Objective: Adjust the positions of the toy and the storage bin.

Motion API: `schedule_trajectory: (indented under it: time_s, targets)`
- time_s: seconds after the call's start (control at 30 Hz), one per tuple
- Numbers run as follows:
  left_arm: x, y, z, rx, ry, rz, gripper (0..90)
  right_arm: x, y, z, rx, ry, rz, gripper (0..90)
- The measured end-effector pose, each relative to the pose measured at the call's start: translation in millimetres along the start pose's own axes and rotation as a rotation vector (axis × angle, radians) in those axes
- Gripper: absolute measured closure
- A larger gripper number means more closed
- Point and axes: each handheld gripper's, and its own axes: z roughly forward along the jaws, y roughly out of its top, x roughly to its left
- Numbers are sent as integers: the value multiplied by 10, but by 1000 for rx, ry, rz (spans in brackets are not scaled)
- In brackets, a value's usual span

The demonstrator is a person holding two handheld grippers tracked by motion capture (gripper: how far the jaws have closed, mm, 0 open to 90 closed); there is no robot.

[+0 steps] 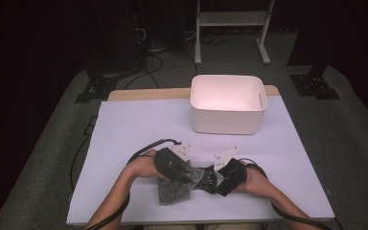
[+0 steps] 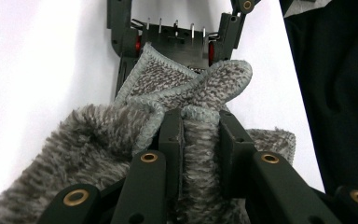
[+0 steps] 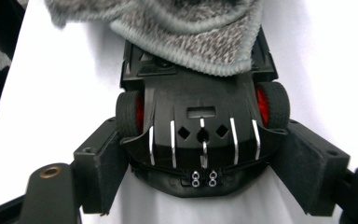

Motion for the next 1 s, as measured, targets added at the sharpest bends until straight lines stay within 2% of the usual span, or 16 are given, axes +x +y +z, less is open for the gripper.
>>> schedule_trajectory:
  time_s: [0.1,0.23,0.4,0.6,1.0]
  targets:
    - [-11,3,11,-2,-6,1,741,10,14,-2,7,-2,14,204]
    - [-23,-18,16,-8,-8,-8,743,-2,25,-20,3,19,48,190]
    - [-38,-14,20,5,-7,5,744,-38,71,-43,-4,56,94,157]
    - [-46,4,24,19,-7,17,744,-74,102,-51,0,82,123,156]
    - [-54,48,36,41,-6,35,744,-122,171,-45,1,96,143,157]
